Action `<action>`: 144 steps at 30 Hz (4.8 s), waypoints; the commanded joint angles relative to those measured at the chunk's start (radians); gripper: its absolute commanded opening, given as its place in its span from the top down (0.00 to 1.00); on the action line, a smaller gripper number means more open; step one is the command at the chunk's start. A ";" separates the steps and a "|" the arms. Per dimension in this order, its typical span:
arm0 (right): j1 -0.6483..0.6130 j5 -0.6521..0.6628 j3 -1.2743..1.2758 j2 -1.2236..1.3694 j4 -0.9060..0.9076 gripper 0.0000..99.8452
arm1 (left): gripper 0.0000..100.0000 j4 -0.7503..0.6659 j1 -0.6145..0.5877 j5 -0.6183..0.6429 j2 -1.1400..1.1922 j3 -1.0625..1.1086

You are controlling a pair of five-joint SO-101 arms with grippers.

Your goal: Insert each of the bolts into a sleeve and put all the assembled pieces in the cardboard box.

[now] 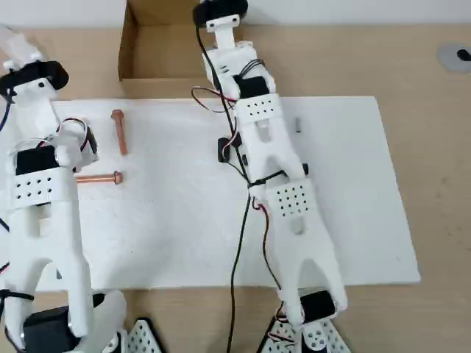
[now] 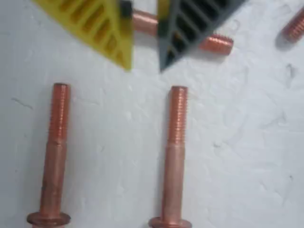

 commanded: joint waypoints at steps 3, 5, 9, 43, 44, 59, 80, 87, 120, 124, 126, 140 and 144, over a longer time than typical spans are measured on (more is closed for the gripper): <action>0.012 0.008 -0.058 -0.022 0.035 0.83 | 0.95 0.003 -0.012 0.002 -0.002 -0.052; 0.012 0.008 -0.058 -0.024 0.051 0.81 | 0.95 0.005 -0.014 0.000 -0.002 -0.052; 0.012 0.003 -0.071 -0.027 0.064 0.81 | 0.93 -0.002 -0.049 0.032 0.001 -0.063; 0.012 -0.061 -0.346 -0.096 0.485 0.81 | 0.90 0.641 -0.103 -0.032 1.139 -1.402; 0.012 -0.061 -0.348 -0.096 0.485 0.81 | 0.90 0.643 -0.103 -0.031 1.152 -1.416; 0.013 -0.061 -0.341 -0.096 0.482 0.81 | 0.90 0.640 -0.028 -0.028 1.241 -1.488; 0.015 -0.061 -0.340 -0.094 0.482 0.81 | 0.90 0.572 -0.074 0.000 1.328 -1.476; 0.015 -0.061 -0.340 -0.094 0.483 0.81 | 0.90 0.517 -0.071 0.002 1.376 -1.476; -0.067 -0.255 -0.349 -0.237 1.049 0.81 | 0.99 0.844 -0.089 -0.034 1.303 -1.919; -0.088 -0.255 -0.341 -0.240 1.051 0.81 | 0.99 0.844 -0.072 -0.052 1.073 -1.680; -0.101 -0.255 -0.338 -0.239 1.051 0.81 | 0.99 0.842 -0.069 -0.054 0.929 -1.516; -0.110 -0.253 -0.277 -0.254 1.054 0.88 | 0.99 0.646 -0.072 -0.080 0.283 -0.738; -0.108 -0.252 -0.185 -0.346 1.054 0.90 | 0.99 0.562 -0.066 -0.081 0.102 -0.559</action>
